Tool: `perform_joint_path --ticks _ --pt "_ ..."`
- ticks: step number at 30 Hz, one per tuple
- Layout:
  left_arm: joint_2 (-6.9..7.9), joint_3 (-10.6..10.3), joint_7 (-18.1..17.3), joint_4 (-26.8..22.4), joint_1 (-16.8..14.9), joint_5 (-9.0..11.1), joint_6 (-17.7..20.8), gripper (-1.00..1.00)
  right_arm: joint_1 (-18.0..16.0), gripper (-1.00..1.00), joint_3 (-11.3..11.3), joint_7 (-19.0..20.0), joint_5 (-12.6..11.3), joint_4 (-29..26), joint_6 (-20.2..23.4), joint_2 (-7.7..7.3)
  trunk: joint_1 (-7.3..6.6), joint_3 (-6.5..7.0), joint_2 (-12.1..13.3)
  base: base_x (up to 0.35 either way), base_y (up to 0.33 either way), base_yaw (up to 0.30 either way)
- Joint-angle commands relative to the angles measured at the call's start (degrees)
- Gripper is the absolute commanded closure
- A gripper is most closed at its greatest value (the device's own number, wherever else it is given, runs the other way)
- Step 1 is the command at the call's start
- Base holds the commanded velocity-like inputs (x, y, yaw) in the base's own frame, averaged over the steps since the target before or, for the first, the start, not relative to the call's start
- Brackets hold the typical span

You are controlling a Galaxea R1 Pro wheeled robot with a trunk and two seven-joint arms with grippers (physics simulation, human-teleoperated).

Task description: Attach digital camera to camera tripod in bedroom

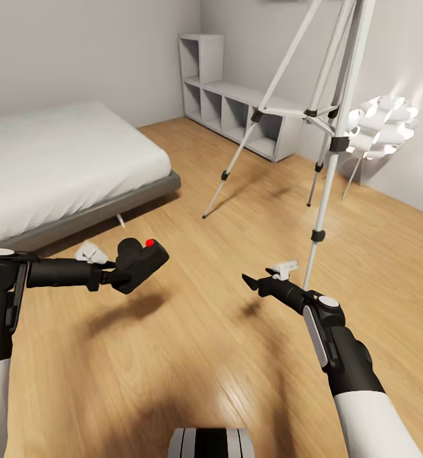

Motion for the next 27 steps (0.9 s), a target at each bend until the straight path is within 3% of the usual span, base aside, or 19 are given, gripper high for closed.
perform_joint_path --ticks 1,6,13,27 --pt "-0.09 0.01 -0.56 -0.06 -0.04 -0.63 0.52 1.00 -0.03 -1.00 -0.18 0.33 -0.05 -0.06 0.44 0.06 -0.03 0.19 0.00 0.000 0.000 0.000" --pt "-0.46 -0.04 -0.56 -0.04 -0.05 -0.63 0.48 1.00 -0.03 -1.00 -0.18 0.36 -0.05 -0.07 0.42 0.08 -0.16 1.29 0.07 0.000 0.000 0.000" --pt "-2.06 -0.06 -0.56 -0.06 -0.05 -0.63 0.47 1.00 -0.03 -1.00 -0.18 0.31 0.00 -0.08 0.41 0.06 -0.34 2.84 0.16 0.000 0.000 0.000" --pt "-2.82 -0.06 -0.56 -0.06 -0.05 -0.63 0.47 1.00 -0.03 -1.00 -0.23 0.38 -0.05 -0.07 0.41 0.06 -0.70 5.95 0.35 0.000 0.000 0.000"
